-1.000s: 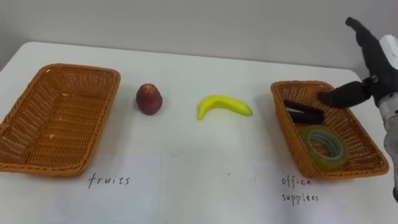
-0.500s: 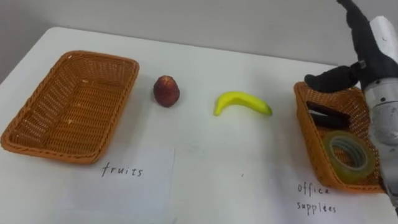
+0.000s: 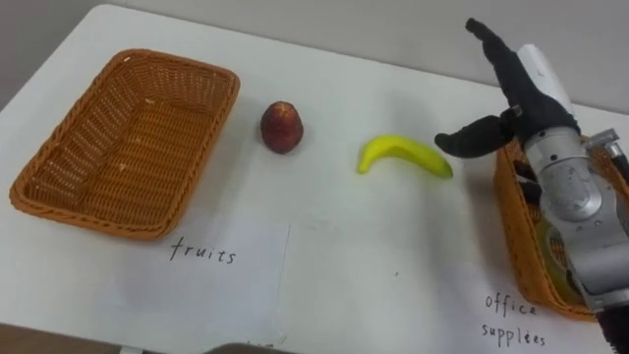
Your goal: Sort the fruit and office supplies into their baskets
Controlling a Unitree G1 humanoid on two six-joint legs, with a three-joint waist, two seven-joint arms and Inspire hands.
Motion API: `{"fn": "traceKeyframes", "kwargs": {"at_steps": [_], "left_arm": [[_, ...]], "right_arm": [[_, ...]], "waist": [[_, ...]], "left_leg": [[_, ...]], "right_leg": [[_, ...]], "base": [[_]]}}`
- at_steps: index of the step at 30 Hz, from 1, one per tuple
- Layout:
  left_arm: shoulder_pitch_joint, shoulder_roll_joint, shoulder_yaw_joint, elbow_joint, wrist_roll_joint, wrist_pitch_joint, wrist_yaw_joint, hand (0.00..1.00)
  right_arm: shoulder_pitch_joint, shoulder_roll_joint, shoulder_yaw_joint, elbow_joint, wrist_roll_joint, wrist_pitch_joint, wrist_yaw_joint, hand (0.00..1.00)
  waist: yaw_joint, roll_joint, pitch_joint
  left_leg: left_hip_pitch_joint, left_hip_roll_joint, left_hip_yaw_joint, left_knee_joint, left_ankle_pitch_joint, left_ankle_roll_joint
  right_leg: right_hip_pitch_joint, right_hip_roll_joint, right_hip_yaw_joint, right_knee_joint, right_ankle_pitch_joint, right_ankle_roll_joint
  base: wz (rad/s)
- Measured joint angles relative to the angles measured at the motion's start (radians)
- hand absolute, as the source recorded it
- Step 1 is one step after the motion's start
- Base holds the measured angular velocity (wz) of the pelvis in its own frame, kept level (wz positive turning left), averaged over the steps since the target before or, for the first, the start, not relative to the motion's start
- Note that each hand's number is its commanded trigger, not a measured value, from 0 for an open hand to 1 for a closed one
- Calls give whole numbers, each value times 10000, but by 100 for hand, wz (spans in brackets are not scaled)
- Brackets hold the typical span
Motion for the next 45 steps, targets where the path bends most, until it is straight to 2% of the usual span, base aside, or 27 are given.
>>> {"fn": "traceKeyframes", "kwargs": {"at_steps": [11, 16, 30, 36, 42, 45], "left_arm": [[-148, 3, -137, 3, 48, 40, -82, 0], [-165, -3, -406, 10, 16, 24, -85, 0], [-165, 3, -521, 9, 23, 12, -97, 0], [-167, 22, -544, 10, 21, 8, -58, 0], [-169, 187, -807, -1, -53, 29, 18, 0], [-193, 284, -813, -27, -47, 26, -20, 0]], "right_arm": [[-119, 0, 361, 581, -208, -32, 119, 0], [-425, -1, 787, 1353, -557, -82, 207, 0], [-463, -2, 1068, 1507, -888, -117, 440, 0], [-717, -1, 1178, 2282, -899, -178, 441, 0], [-765, 7, 1911, 2597, -1251, -109, 462, 0], [-1058, 7, 1953, 2872, -1538, -79, 463, 0]], "waist": [[149, 24, 31], [224, -80, 75], [238, -88, 74], [327, -87, 77], [480, -102, 88], [488, -139, 100]], "left_leg": [[-113, 17, 28, 8, 0, -2], [-99, 9, 25, 14, 2, -3], [-225, -27, -188, 40, 25, 5], [-239, -33, -242, 39, 44, -4], [-274, -35, -286, 68, 47, -7], [-365, -41, -334, 133, 46, -8]], "right_leg": [[-115, 2, -14, 4, 9, -10], [-120, -12, -65, -10, 10, -9], [-122, -50, -369, -36, 10, -8], [-121, -56, -456, -32, 11, -9], [-121, -73, -605, -31, 11, -9], [-153, -76, -676, -26, 12, -11]], "base": [[0], [1], [4], [2], [2], [6]]}}
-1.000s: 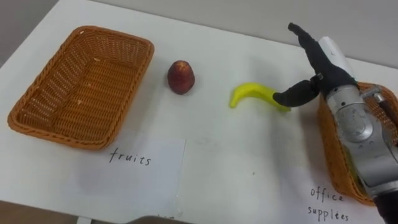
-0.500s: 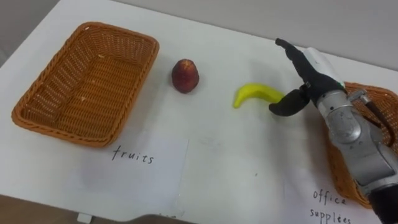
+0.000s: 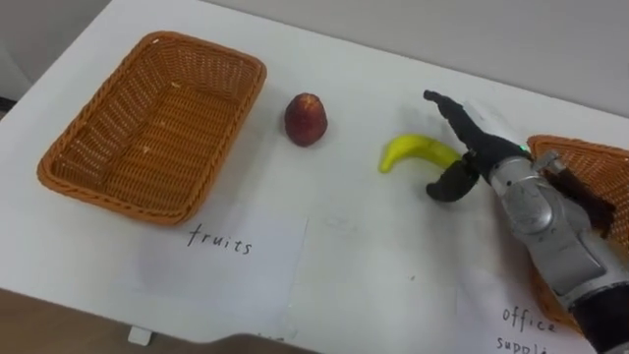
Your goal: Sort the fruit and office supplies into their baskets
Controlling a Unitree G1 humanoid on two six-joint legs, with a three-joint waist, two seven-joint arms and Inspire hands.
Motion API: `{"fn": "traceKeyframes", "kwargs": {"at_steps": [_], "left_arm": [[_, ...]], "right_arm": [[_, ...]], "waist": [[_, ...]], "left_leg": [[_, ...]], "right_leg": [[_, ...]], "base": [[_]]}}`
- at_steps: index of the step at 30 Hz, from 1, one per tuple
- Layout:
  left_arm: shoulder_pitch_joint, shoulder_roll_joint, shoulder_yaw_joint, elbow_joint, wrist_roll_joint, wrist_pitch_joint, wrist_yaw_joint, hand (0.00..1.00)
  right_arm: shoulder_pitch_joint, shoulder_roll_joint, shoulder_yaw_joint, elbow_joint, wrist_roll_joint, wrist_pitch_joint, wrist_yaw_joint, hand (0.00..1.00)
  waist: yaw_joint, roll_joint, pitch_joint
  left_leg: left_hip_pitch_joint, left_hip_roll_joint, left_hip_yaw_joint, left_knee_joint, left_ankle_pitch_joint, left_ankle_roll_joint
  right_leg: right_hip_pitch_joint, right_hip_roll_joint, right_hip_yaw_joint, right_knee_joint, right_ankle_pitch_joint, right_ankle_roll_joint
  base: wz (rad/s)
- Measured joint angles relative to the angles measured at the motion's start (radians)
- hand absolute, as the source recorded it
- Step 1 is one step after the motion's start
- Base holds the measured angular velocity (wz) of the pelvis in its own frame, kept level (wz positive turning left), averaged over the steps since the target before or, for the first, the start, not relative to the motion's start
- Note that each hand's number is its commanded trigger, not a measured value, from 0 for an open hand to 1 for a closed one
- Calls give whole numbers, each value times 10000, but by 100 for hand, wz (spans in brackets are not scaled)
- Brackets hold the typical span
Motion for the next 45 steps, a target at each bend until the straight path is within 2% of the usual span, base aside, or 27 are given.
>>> {"fn": "traceKeyframes", "kwargs": {"at_steps": [8, 17, 21, 29, 31, 38, 45], "left_arm": [[-35, 71, -2, -64, 62, 6, -75, 0], [-90, 65, -40, -54, 68, 30, -89, 0], [-195, 63, -201, -39, 75, 84, -89, 0], [-333, 67, -309, -41, 75, 383, -110, 0], [-362, 67, -348, -52, 79, 431, -113, 0], [-516, 118, -420, -7, 87, 429, -110, 0], [-596, 117, -425, 26, 319, 476, -178, 0]], "right_arm": [[-616, -1, 28, 920, -147, -12, 5, 0], [-663, 0, 29, 944, -150, -14, 6, 0], [-667, 0, 29, 936, -154, 1, 48, 0], [-717, -1, 125, 941, -507, 141, 163, 0], [-798, -7, 241, 955, -431, 246, 311, 0], [-1254, -25, 301, 1728, 227, 230, 1067, 0], [-1236, -193, 444, 1954, 304, 419, 2502, 0]], "waist": [[38, -18, -9], [122, 89, 57], [275, 95, 55], [310, 103, 52], [314, 105, 51], [346, 118, 43], [348, 107, 29]], "left_leg": [[-142, -9, -98, 71, 7, -7], [-143, -3, -111, 59, 8, -11], [-140, -2, -111, 42, 11, -16], [-217, -12, -221, 50, 25, -35], [-222, -4, -230, 53, 37, -51], [-223, 21, -243, 47, 95, -82], [-211, 41, -263, 68, 152, -123]], "right_leg": [[-58, -9, -161, 7, 16, -20], [-64, 6, -150, 4, 17, -22], [-66, 6, -151, 6, 20, -26], [-56, 26, -186, 6, 35, -49], [-57, 28, -229, 9, 44, -63], [-60, 37, -341, 2, 81, -119], [-50, 53, -397, 25, 125, -182]], "base": [[4], [0], [0], [2], [0], [0], [0]]}}
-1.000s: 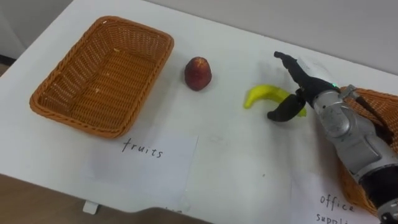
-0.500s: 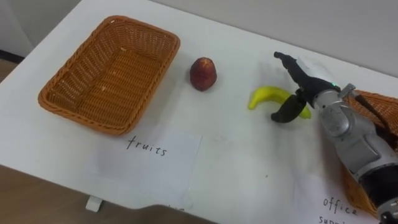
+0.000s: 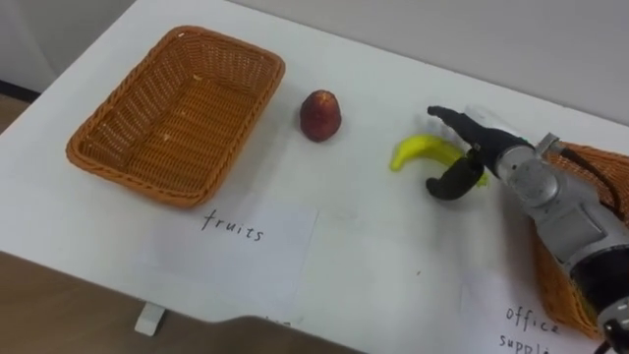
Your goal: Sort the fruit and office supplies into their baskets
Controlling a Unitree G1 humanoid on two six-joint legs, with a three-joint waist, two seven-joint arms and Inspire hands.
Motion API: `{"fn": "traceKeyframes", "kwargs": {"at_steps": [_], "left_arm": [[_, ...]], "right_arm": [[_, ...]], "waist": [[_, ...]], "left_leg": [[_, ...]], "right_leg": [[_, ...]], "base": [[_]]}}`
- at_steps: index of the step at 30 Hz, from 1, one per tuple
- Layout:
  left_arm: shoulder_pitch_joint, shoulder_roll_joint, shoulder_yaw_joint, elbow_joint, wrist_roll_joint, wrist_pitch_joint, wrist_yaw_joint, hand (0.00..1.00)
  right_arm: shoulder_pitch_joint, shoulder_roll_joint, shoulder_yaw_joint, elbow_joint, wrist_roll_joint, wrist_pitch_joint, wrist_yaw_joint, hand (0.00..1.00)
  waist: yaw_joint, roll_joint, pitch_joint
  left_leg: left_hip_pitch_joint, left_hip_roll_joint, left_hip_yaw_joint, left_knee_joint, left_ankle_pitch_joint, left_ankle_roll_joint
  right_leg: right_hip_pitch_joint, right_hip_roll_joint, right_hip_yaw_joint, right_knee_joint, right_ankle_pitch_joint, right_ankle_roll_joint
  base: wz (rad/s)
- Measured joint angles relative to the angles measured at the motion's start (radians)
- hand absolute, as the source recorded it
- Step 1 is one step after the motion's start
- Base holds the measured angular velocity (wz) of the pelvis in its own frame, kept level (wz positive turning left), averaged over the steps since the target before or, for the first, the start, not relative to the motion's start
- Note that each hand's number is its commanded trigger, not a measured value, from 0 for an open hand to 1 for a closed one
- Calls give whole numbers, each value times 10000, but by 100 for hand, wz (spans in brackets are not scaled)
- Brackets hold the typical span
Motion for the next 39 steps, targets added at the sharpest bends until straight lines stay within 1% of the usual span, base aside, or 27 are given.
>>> {"fn": "traceKeyframes", "kwargs": {"at_steps": [1, 3, 5, 7, 9, 10, 11, 12, 16, 23, 25, 28, 31, 38, 39], "left_arm": [[-16, 5, 3, -1, 46, 20, -84, 0], [-40, 5, 1, -1, 49, 19, -143, 0], [-60, 5, -7, -33, 49, 15, -167, 0], [-95, 6, -36, -64, 49, 15, -170, 0], [-124, 6, -44, -64, 49, 16, -171, 0], [-121, 6, -55, -64, 49, 15, -172, 0], [-119, 6, -63, -64, 49, 15, -172, 0], [-118, 6, -76, -64, 49, 9, -172, 0], [-50, 6, -75, -63, 49, -72, -171, 0], [-56, 9, -76, -31, 47, -81, -171, 0], [-74, 9, -78, -5, 45, -82, -168, 0], [-87, 9, -80, 2, 45, -92, -143, 0], [-121, 10, -81, 3, 41, -148, -132, 0], [-184, 13, -65, 22, 59, -214, -132, 0], [-202, 13, -55, 43, 61, -215, -131, 0]], "right_arm": [[16, -4, 152, 0, -3, 41, 251, 0], [65, -3, 294, -1, -52, 52, 367, 0], [70, -3, 302, 30, -100, 132, 446, 0], [70, -3, 301, 40, -233, 269, 531, 0], [70, -3, 302, 48, -378, 289, 602, 0], [70, -3, 302, 47, -456, 352, 651, 7], [70, -3, 303, 48, -468, 363, 662, 37], [70, -2, 304, 50, -497, 371, 671, 100], [40, -3, 200, 16, -582, 371, 537, 100], [-107, -17, 19, 17, -817, 386, 382, 100], [-192, -38, 19, 6, -877, 382, 167, 100], [-232, -75, 18, 6, -885, 375, 86, 100], [-195, -81, -13, 28, -828, 375, 101, 100], [-111, -77, -316, -9, -395, 340, 234, 100], [-67, -70, -403, -64, -261, 338, 305, 100]], "waist": [[5, -7, -5], [34, -24, -17], [100, -31, -22], [195, -61, -43], [201, -91, -65], [208, -102, -72], [211, -103, -73], [214, -104, -73], [222, -101, -71], [250, -72, -47], [251, -25, -12], [292, 9, 17], [381, 12, 24], [371, -16, 22], [367, -50, 4]], "left_leg": [[-1, 9, 1, 0, 16, -8], [-3, 20, 1, -1, 42, -21], [-16, 28, -3, -1, 57, -31], [-19, 31, -29, 1, 69, -42], [-25, 21, -84, 4, 83, -46], [-24, 18, -100, 4, 88, -48], [-22, 17, -105, 4, 91, -48], [-20, 15, -109, 4, 100, -48], [-11, 15, -118, 5, 103, -48], [-1, 13, -128, -6, 101, -48], [11, 13, -128, -13, 101, -48], [12, 13, -128, -27, 100, -48], [6, 13, -125, -42, 100, -48], [-21, 16, -119, -80, 100, -49], [-19, 15, -107, -82, 100, -49]], "right_leg": [[-6, 5, 0, 5, 10, -15], [-17, 12, 0, 14, 22, -33], [-25, 17, -9, 14, 32, -49], [-27, 23, -29, 14, 39, -61], [-27, 26, -56, 12, 42, -63], [-20, 26, -67, 12, 43, -64], [-14, 26, -71, 13, 43, -64], [-11, 25, -75, 14, 44, -63], [9, 25, -92, 13, 45, -64], [27, 25, -105, 2, 45, -63], [32, 24, -105, 0, 45, -63], [29, 25, -106, -7, 44, -61], [0, 24, -110, -11, 44, -61], [-39, 29, -104, -26, 43, -59], [-42, 30, -88, -29, 43, -59]], "base": [[0], [0], [0], [2], [7], [6], [3], [0], [0], [0], [0], [0], [0], [0], [-3]]}}
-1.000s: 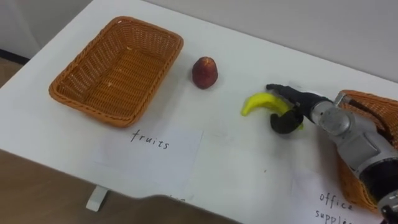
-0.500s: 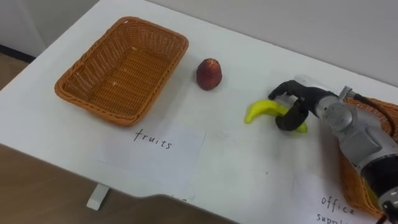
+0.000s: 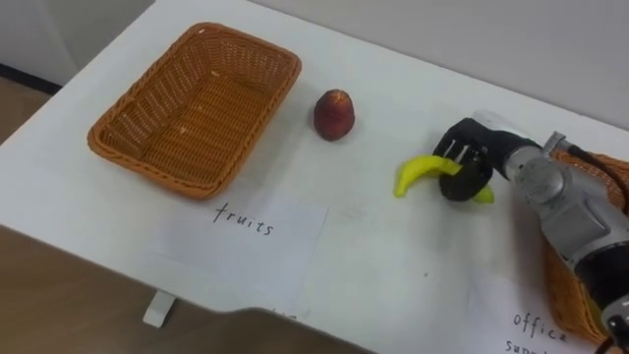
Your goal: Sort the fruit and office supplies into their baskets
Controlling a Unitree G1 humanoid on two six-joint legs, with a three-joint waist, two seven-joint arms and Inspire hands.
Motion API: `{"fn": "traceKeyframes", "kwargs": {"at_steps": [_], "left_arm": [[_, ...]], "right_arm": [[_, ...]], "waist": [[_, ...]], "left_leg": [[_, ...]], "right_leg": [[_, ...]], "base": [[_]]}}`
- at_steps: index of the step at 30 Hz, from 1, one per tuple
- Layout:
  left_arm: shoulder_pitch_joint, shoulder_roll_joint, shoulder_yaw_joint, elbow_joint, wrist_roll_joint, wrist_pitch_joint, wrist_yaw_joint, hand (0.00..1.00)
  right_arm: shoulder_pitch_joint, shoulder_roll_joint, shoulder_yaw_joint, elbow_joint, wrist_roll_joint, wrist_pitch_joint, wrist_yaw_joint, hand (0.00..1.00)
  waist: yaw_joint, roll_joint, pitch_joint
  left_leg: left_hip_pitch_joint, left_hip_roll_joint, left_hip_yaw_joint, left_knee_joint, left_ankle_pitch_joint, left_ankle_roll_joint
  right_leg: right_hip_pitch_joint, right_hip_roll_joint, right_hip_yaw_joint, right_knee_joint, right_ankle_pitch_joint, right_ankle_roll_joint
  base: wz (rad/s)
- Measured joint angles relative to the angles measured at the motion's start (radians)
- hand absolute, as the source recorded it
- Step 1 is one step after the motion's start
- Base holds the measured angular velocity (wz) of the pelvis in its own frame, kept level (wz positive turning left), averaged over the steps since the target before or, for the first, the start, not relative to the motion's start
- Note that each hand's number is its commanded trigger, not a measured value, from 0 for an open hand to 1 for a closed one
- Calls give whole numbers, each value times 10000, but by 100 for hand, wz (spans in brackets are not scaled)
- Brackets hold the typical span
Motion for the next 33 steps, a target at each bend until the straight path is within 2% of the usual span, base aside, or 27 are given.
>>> {"fn": "traceKeyframes", "kwargs": {"at_steps": [5, 14, 17, 21, 26, 30, 33], "left_arm": [[6, 11, 22, -8, -21, -6, 65, 0], [45, -8, 114, -33, -16, -61, 125, 0], [107, -18, 112, -59, -9, -64, 248, 0], [264, -26, 113, -64, 85, -59, 228, 0], [572, -182, 239, -272, 412, -54, 228, 0], [925, -309, 425, -372, 419, -29, 229, 0], [1009, -385, 610, -378, 606, -3, 231, 0]], "right_arm": [[276, 1, -112, -304, 436, 37, -28, 100], [857, 47, -126, -1455, 585, 17, 20, 100], [862, 59, -143, -1630, 502, 9, 19, 100], [863, 58, -156, -2667, 386, -6, -117, 100], [864, 61, -235, -3810, 234, -111, -321, 100], [863, 64, -252, -4273, 243, -186, -527, 100], [861, 65, -260, -4668, 229, -185, -583, 100]], "waist": [[-24, -102, -49], [-64, -114, -45], [-168, -51, -14], [-299, 28, 12], [-374, 170, -13], [-415, 344, -89], [-437, 340, -113]], "left_leg": [[6, 2, 31, 48, 1, 2], [101, 2, 12, 39, 0, 3], [215, -4, -4, -31, -7, 9], [288, -3, 9, -26, -6, 8], [471, -41, -11, -26, -13, 23], [787, -51, -33, -124, -21, 34], [892, -48, -15, -179, -13, 26]], "right_leg": [[-7, -2, 57, 1, 1, -1], [79, -6, 74, 6, 1, 1], [217, -7, 73, -11, -4, 9], [287, -6, 55, -19, -5, 10], [520, -22, 71, -98, -17, 37], [878, -21, 60, -171, -29, 79], [943, -18, 83, -170, -43, 86]], "base": [[0], [0], [1], [0], [3], [2], [-1]]}}
